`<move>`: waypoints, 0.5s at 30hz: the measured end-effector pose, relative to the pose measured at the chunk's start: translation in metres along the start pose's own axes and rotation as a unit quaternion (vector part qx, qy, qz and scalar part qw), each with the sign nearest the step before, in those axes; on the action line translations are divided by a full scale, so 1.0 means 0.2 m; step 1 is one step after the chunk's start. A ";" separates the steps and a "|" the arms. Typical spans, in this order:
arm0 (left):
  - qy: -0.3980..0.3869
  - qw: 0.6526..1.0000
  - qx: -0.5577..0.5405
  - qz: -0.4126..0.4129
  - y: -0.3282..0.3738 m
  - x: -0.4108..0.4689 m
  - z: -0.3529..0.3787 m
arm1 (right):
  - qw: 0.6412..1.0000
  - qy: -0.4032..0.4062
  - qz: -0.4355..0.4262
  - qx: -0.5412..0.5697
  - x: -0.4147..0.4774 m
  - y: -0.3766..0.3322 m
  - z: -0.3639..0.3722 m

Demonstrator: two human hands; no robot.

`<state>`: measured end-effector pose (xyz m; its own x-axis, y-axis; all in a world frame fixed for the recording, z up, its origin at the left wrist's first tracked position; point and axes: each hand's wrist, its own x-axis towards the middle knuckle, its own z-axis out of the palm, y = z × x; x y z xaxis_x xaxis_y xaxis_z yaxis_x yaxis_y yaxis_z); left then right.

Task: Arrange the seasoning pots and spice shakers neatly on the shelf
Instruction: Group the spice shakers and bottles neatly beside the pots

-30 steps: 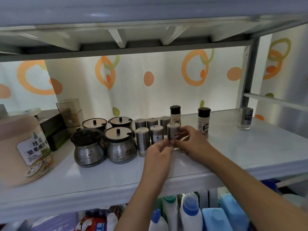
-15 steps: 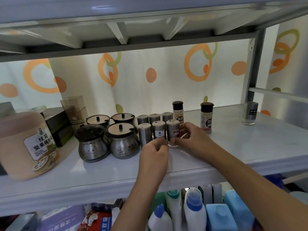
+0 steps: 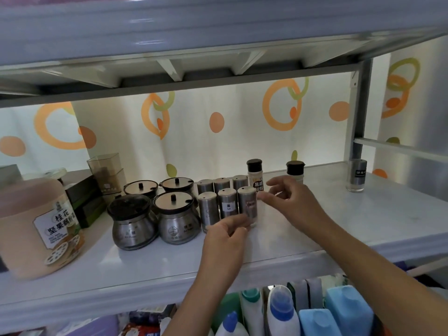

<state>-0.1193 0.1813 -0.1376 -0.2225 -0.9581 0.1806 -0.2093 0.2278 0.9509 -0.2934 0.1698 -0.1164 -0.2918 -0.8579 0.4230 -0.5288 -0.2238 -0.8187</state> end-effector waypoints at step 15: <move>-0.175 0.983 -0.053 -0.033 0.07 0.13 0.28 | 0.880 -0.275 -0.033 -0.387 0.79 -0.19 0.00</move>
<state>-0.1819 0.1698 -0.1342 -0.5296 -0.8474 0.0387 -0.1375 0.1308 0.9818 -0.3195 0.0436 -0.0179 0.0777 -0.9964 0.0332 -0.9762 -0.0828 -0.2003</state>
